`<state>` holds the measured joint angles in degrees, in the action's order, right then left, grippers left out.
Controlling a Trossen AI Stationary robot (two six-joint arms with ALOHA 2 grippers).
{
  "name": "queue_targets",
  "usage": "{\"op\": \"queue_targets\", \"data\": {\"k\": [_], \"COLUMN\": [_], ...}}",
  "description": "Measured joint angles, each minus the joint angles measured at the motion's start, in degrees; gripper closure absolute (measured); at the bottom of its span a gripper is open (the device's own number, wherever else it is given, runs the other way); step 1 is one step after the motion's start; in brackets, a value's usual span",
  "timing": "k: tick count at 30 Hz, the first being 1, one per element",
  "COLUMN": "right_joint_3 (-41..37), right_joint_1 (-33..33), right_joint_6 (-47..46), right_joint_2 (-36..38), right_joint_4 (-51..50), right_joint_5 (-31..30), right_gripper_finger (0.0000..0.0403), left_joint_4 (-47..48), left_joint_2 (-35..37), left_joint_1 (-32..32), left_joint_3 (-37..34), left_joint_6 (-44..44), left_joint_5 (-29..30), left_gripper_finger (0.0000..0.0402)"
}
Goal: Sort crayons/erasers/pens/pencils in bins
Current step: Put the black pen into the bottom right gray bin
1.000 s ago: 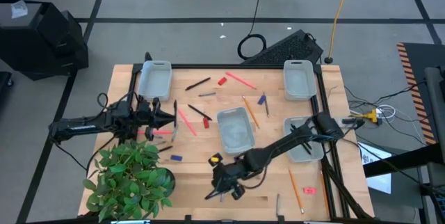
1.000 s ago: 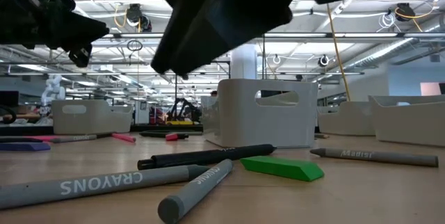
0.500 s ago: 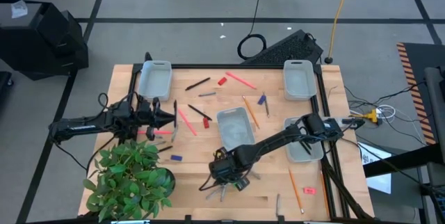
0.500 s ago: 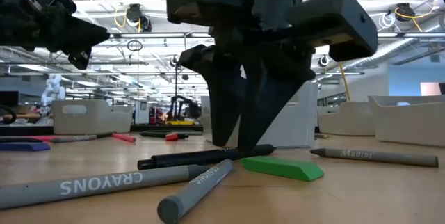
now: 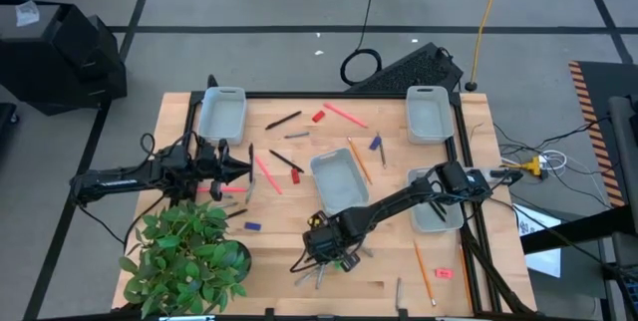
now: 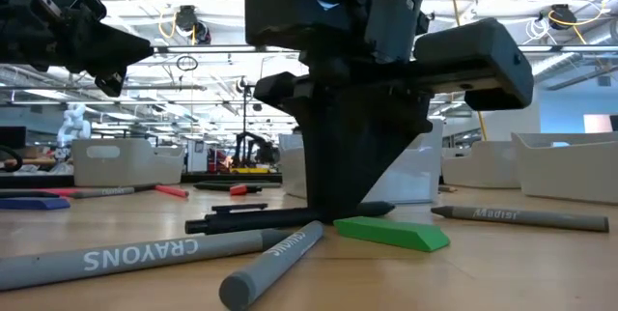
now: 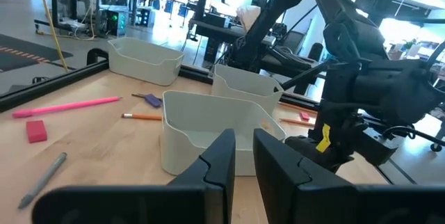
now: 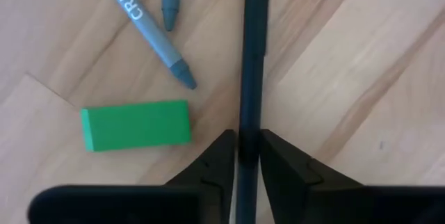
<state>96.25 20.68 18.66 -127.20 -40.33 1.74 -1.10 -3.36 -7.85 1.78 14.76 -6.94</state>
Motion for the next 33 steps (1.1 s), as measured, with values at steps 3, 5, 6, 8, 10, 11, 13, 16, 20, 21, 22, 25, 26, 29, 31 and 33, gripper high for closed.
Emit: {"op": "queue_targets", "data": {"k": [3, 5, 6, 8, 10, 11, 13, 16, 20, 21, 22, 25, 26, 29, 31, 33], "right_joint_3": [0.0, 0.0, 0.0, -0.1, -0.2, -0.2, -0.3, -0.5, -0.5, -0.5, -0.5, -0.3, -0.3, -0.3, -0.9, -3.0], "right_joint_1": [0.0, 0.0, 0.0, 0.1, 0.1, 0.2, 0.4, 0.5, 1.0, 1.1, 1.2, 1.7, 2.0, 2.7, 3.3, 4.1], "right_joint_6": [0.0, -0.2, -0.3, -0.4, -0.4, -0.4, -0.3, 0.0, -0.5, -0.9, -1.3, -3.6, -4.8, -9.8, -14.3, -19.2], "right_joint_2": [0.0, 0.0, -0.1, 0.2, 0.3, 0.3, 1.0, 1.8, 4.8, 5.9, 7.1, 10.6, 12.0, 16.7, 20.3, 24.4], "right_joint_4": [-0.1, -0.1, -0.1, -0.1, 0.7, 1.4, 2.1, 3.0, 5.3, 5.4, 5.8, 6.3, 5.6, 3.7, 1.8, -0.3], "right_joint_5": [-0.1, -0.2, -0.2, -0.3, -0.3, -0.3, -0.4, -0.4, -0.4, -0.4, -0.4, -2.8, -4.2, -8.6, -12.9, -17.2], "right_gripper_finger": [0.0356, 0.0361, 0.0364, 0.0367, 0.0368, 0.0368, 0.0368, 0.0368, 0.0368, 0.0368, 0.0368, 0.0368, 0.0369, 0.0369, 0.0369, 0.0369], "left_joint_4": [0.0, 0.0, 0.0, 0.0, 0.0, 0.0, 0.0, 0.0, -0.1, -0.2, -0.4, -0.6, -0.6, -0.7, -0.6, -0.7], "left_joint_2": [0.0, 0.0, 0.0, 0.0, 0.0, 0.0, 0.0, 0.0, 0.0, 0.0, 0.0, 0.0, 0.0, 0.0, 0.0, 0.0], "left_joint_1": [0.0, 0.0, 0.0, 0.0, 0.0, 0.0, 0.0, 0.0, 0.0, 0.0, 0.0, 0.0, 0.0, 0.0, 0.0, 0.0], "left_joint_3": [0.0, 0.0, 0.0, 0.0, 0.0, 0.0, 0.0, 0.0, 0.0, 0.0, 0.0, 0.0, 0.0, 0.0, 0.0, 0.0], "left_joint_6": [0.0, 0.0, 0.0, 0.0, 0.0, 0.0, 0.0, 0.2, 0.8, 0.8, 0.8, 0.8, 0.8, 0.9, 2.4, 4.4], "left_joint_5": [0.0, 0.0, 0.0, 0.0, 0.0, 0.0, 0.0, 0.0, 0.0, 0.0, 0.0, 0.0, 0.0, 0.0, 0.0, 0.0], "left_gripper_finger": [0.0346, 0.0346, 0.0346, 0.0346, 0.0346, 0.0346, 0.0346, 0.0346, 0.0346, 0.0346, 0.0346, 0.0346, 0.0346, 0.0346, 0.0346, 0.0346]}}
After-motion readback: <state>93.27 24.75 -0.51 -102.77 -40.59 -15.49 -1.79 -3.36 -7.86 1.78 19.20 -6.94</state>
